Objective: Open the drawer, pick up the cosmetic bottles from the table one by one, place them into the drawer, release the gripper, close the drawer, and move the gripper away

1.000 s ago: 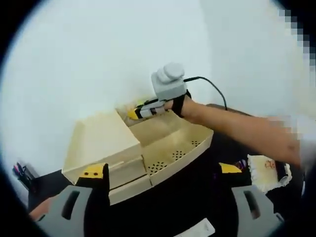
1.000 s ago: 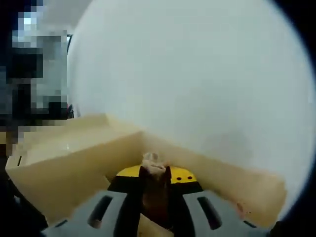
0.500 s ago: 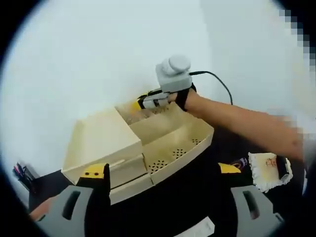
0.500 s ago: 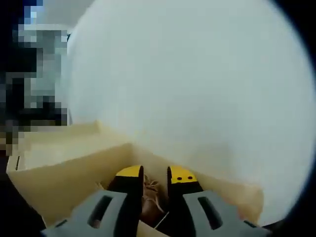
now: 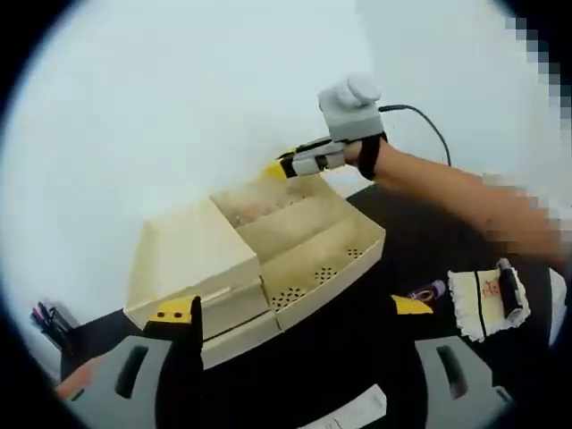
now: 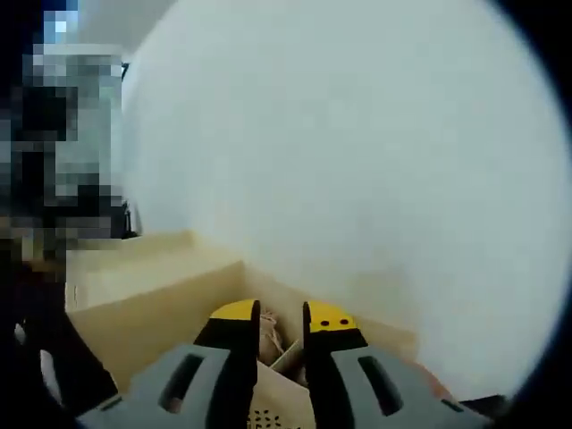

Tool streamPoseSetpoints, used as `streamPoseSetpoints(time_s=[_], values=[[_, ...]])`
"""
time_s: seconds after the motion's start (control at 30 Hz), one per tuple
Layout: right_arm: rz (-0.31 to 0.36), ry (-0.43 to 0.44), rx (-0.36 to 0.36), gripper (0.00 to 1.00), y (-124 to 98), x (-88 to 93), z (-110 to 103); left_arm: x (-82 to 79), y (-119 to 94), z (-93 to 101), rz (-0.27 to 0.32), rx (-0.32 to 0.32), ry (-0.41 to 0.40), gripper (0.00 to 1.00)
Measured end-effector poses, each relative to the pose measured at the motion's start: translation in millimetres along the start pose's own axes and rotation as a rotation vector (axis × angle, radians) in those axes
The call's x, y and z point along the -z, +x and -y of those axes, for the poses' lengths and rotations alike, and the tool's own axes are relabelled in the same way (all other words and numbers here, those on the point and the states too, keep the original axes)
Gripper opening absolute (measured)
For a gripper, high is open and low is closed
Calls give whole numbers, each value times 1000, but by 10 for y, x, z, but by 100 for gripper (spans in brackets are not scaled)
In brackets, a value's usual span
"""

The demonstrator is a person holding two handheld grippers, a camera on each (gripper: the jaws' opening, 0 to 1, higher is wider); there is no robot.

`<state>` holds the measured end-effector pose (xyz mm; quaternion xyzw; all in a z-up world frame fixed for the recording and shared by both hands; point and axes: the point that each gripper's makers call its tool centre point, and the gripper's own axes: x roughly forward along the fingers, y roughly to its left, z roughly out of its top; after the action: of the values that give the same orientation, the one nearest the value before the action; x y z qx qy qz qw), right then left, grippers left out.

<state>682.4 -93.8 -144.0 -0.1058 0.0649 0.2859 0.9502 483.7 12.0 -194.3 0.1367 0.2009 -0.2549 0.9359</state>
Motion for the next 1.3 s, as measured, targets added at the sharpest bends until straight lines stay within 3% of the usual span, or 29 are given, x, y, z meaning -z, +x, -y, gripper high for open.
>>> streamPoseSetpoints(time_s=[0.13, 0.4, 0.7, 1.0, 1.03, 1.17, 1.3], values=[[6, -32, -3, 16, -282, -137, -27, -137, -110, 14, 40, 6, 7, 78], [14, -133, -3, 16, -803, -383, -127, -118, -159, 53, 49, 28, 19, 78], [19, -163, -21, 19, -1319, -458, -183, 10, -193, -6, 12, 11, 30, 78], [24, -149, -52, 22, -1765, -448, -278, 24, -208, 5, -28, 15, 104, 75], [27, -140, -54, 22, -1805, -448, -268, 5, -227, 33, -15, 15, 137, 74], [30, -115, -66, 22, -2016, -393, -352, 26, -246, 212, -7, 58, 136, 74], [27, -118, -92, 22, -2218, -269, -493, 117, -253, 409, -32, 71, 143, 74]])
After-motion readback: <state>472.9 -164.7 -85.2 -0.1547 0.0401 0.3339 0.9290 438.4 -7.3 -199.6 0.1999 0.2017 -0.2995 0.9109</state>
